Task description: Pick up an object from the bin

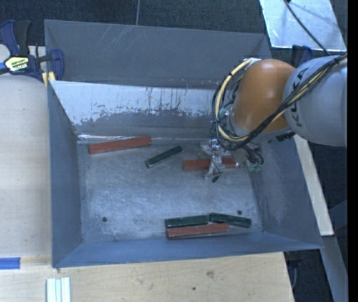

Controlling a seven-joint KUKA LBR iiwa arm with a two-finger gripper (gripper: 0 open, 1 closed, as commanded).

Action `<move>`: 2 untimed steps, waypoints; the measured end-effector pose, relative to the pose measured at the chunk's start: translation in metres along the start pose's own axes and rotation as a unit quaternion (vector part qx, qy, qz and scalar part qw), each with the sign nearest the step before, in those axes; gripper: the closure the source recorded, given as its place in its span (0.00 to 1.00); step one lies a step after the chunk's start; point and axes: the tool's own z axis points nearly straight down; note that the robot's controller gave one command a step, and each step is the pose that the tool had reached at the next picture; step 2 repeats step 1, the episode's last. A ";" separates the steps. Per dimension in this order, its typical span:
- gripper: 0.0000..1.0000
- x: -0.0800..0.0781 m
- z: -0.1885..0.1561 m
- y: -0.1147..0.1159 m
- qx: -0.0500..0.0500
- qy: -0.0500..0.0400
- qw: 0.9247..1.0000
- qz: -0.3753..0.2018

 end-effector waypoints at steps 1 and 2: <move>1.00 0.008 -0.153 -0.017 0.001 -0.002 0.994 -0.111; 1.00 0.008 -0.153 -0.017 0.001 -0.002 0.994 -0.111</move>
Offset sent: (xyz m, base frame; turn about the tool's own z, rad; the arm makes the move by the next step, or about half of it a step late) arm -0.0096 -0.0172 0.1484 -0.2250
